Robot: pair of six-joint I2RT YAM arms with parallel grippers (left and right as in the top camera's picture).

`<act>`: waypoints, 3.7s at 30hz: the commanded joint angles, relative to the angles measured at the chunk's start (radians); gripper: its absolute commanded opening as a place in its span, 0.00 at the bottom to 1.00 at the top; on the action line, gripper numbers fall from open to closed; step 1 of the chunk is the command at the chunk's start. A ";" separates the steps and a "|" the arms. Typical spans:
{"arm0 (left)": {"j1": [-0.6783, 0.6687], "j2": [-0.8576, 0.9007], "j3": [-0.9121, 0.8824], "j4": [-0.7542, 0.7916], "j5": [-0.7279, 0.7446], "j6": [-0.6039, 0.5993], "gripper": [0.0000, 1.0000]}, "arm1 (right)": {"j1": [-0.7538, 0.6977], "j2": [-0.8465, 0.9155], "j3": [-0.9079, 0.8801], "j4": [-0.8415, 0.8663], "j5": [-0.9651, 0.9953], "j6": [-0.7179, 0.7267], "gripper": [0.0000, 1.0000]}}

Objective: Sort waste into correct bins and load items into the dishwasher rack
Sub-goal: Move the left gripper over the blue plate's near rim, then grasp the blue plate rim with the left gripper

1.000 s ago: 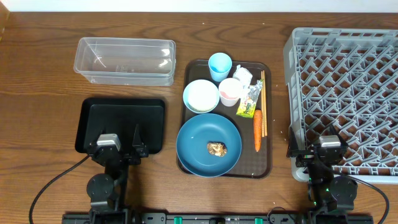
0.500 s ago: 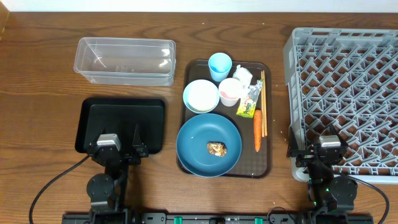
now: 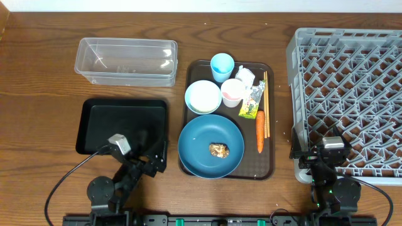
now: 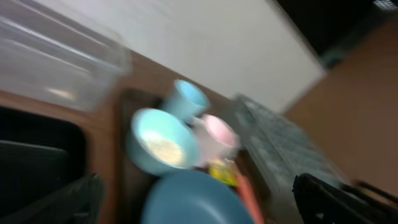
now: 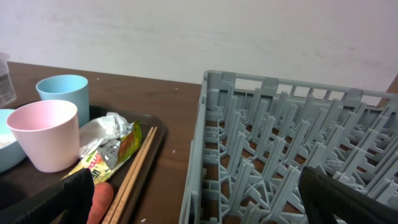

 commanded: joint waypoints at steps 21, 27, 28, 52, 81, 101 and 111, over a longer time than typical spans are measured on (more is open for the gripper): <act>-0.074 0.720 0.841 -0.842 0.039 0.382 0.98 | -0.008 -0.005 -0.004 -0.002 0.007 0.009 0.99; -0.326 0.978 1.057 -0.974 -0.127 0.386 0.98 | -0.008 -0.005 -0.004 -0.001 0.007 0.009 0.99; -0.384 1.009 1.078 -0.974 -0.166 0.376 0.98 | -0.008 -0.005 -0.004 -0.001 0.006 0.009 0.99; -0.888 1.350 1.126 -0.767 -0.434 0.026 0.98 | -0.008 -0.005 -0.004 -0.001 0.007 0.009 0.99; -1.093 1.638 1.123 -0.730 -0.627 -0.148 0.98 | -0.008 -0.005 -0.004 -0.002 0.007 0.009 0.99; -1.100 1.775 1.098 -0.582 -0.766 -0.092 0.98 | -0.008 -0.005 -0.004 -0.002 0.007 0.009 0.99; -1.100 1.778 1.098 -0.548 -0.767 -0.069 0.98 | -0.008 -0.005 -0.004 -0.002 0.007 0.009 0.99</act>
